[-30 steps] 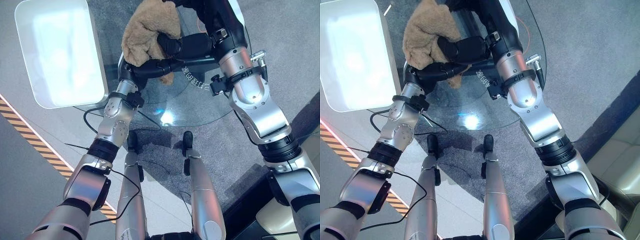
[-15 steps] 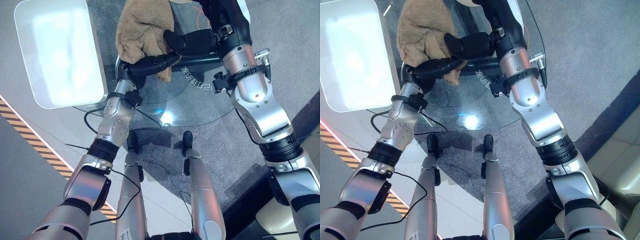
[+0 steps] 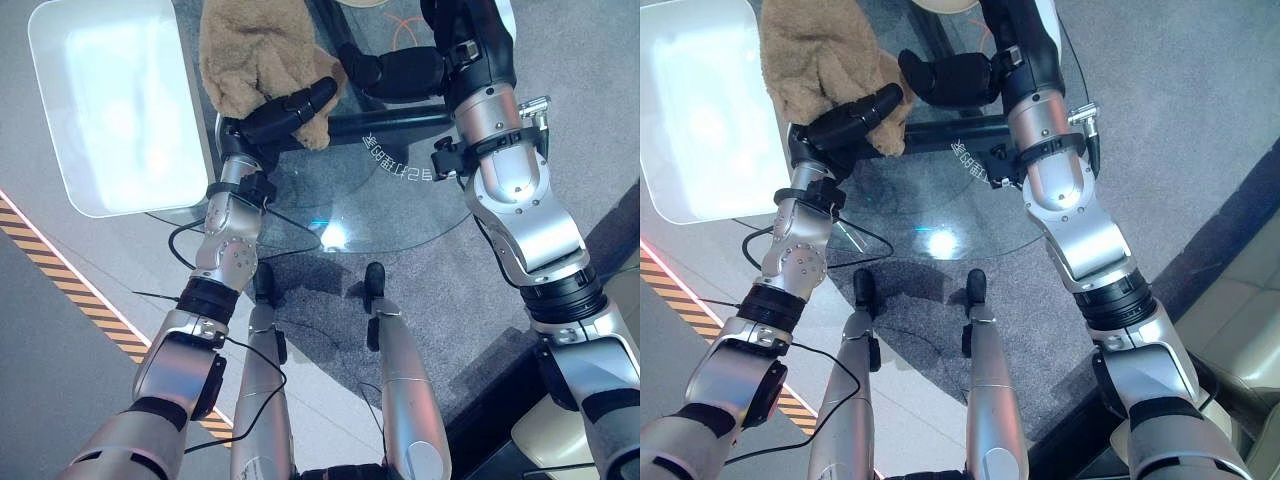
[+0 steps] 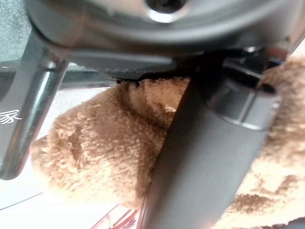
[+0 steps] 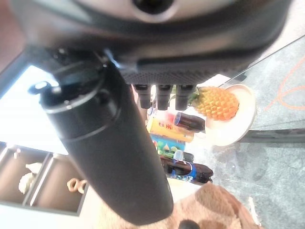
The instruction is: Wipe the table with a cloth and put it in the basket.
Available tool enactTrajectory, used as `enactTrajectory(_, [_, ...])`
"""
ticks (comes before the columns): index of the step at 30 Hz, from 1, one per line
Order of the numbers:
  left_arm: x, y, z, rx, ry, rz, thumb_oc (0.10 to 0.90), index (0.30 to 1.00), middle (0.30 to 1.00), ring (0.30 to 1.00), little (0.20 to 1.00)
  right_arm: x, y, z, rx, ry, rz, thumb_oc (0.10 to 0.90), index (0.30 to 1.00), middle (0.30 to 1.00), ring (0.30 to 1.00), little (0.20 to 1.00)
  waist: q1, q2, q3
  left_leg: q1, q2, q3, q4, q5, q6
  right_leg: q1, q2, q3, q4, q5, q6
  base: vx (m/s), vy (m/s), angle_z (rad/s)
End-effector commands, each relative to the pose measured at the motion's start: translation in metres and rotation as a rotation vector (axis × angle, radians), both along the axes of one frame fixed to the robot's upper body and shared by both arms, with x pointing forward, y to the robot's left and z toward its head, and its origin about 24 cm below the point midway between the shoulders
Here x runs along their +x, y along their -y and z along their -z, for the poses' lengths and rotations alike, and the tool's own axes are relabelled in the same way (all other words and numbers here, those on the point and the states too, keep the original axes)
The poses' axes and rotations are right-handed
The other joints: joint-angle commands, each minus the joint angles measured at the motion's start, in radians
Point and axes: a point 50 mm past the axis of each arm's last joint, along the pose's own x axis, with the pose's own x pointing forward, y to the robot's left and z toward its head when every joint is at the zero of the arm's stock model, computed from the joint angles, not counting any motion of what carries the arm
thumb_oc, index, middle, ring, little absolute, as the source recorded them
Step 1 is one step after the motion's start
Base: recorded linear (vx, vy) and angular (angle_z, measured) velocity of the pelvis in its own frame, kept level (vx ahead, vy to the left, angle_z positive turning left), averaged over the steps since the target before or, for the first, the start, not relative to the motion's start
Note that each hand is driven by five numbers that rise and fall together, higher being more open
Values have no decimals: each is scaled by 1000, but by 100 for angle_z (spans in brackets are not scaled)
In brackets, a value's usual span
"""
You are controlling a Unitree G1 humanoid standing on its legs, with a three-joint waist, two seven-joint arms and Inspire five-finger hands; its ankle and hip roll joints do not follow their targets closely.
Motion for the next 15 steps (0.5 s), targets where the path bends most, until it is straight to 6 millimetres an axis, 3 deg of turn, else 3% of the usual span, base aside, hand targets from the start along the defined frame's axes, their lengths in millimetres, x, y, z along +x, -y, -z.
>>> enactTrajectory(1, [-23,0,-72,-52,371,28,100,300,300,300,200,-55,8,-66,162,393,-106,800,900,900,900,900,15,-62,-46,36,-77,76,16,-77,76,72,149,-23,-81,-13,-86,0,0,0])
enactTrajectory(15, [-35,0,-85,-82,470,38,100,300,300,300,200,-36,27,-43,268,301,-23,800,900,900,900,900,1,-32,-36,39,-81,77,6,-69,75,73,142,-15,-86,-10,-81,-1,2,0])
